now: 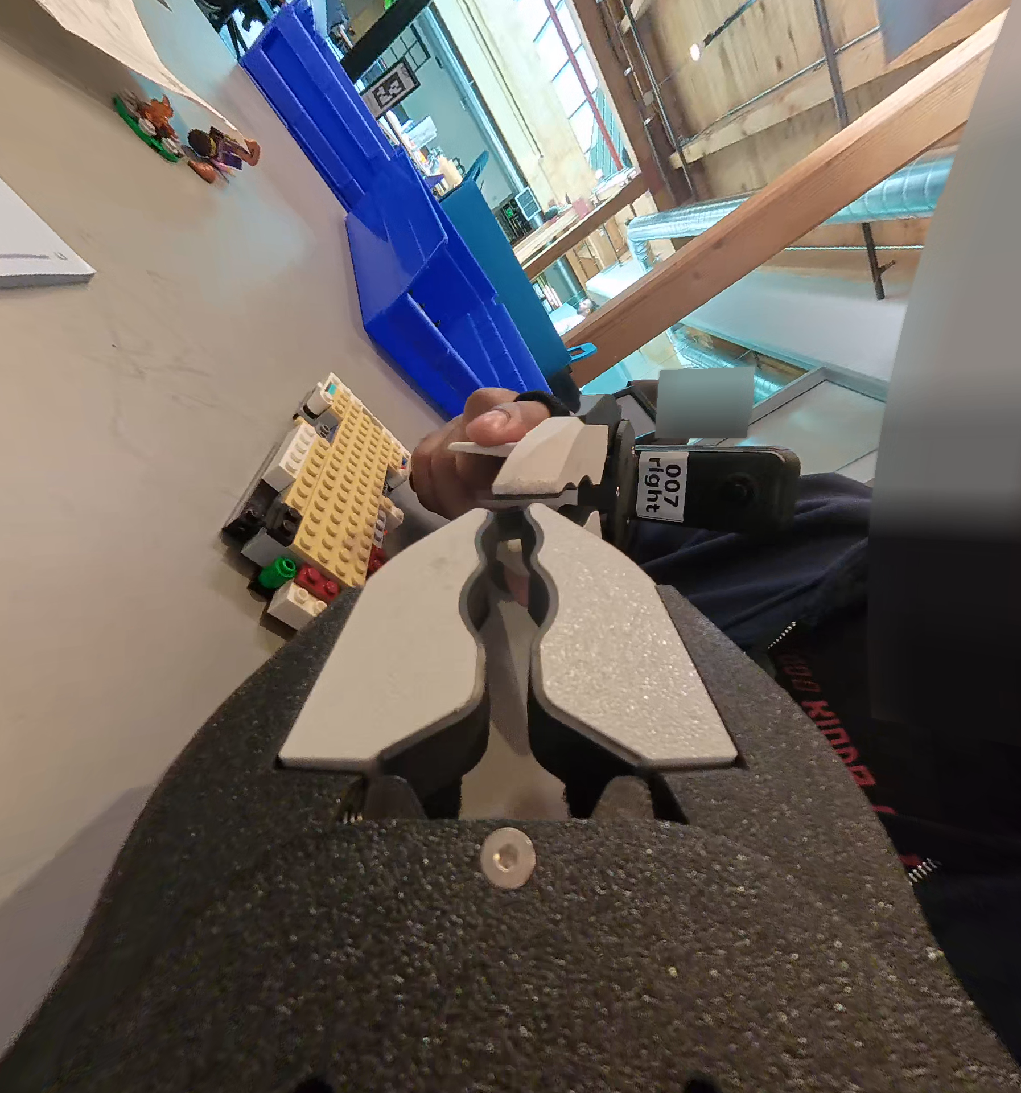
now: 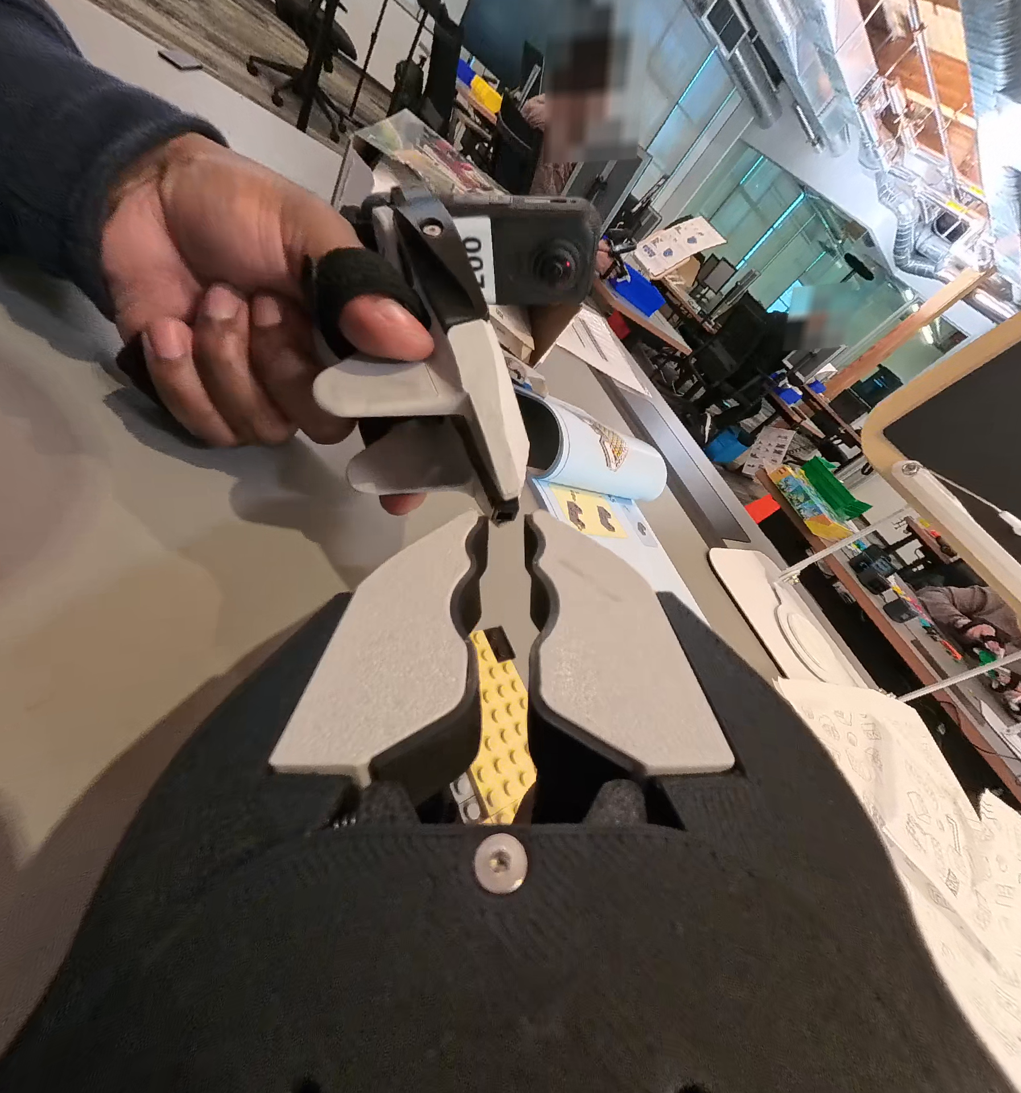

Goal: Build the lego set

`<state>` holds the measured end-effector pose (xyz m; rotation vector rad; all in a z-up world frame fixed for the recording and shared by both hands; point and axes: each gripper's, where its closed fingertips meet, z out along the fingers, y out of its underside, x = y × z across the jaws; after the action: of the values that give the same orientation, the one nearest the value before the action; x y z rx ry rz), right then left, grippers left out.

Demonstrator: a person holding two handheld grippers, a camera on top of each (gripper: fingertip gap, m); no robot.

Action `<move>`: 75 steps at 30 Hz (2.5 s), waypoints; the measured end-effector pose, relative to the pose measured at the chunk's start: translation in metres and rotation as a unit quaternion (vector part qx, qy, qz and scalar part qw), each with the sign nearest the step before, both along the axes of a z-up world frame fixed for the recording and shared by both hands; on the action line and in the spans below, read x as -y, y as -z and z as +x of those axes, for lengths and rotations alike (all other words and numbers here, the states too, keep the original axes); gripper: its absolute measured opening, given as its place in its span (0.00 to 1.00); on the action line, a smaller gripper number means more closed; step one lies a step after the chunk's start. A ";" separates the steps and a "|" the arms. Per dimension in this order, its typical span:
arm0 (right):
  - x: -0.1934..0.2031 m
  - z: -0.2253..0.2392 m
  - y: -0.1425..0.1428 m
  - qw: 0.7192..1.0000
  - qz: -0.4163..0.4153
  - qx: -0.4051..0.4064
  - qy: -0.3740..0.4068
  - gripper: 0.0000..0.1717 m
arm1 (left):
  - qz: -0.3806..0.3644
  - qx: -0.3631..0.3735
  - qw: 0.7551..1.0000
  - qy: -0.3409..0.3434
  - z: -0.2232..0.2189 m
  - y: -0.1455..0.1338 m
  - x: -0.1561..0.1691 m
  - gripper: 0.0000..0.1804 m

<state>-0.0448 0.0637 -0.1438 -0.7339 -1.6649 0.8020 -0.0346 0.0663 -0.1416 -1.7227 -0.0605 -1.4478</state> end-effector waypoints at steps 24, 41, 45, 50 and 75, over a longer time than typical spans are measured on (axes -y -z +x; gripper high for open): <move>0.001 0.000 0.001 1.000 -0.008 0.005 -0.004 0.05 | -0.017 0.004 1.000 0.002 0.001 0.004 -0.001 0.04; 0.002 0.000 0.002 1.000 -0.019 0.010 -0.009 0.05 | -0.016 -0.002 1.000 0.003 0.002 0.005 0.000 0.04; 0.001 0.003 0.003 0.999 -0.022 0.030 -0.020 0.10 | -0.017 -0.006 1.000 -0.014 -0.005 0.005 -0.003 0.04; -0.013 0.015 0.019 0.985 -0.032 0.162 -0.047 0.23 | -0.015 -0.010 0.999 -0.045 -0.020 0.005 -0.006 0.04; -0.033 0.005 0.087 0.874 -0.002 0.479 -0.079 0.39 | -0.025 -0.053 0.996 -0.064 -0.031 0.012 -0.003 0.04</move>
<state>-0.0394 0.0972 -0.2304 -1.1108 -2.6358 0.5625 -0.0651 0.0692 -0.1533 -1.7999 -0.1500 -1.2693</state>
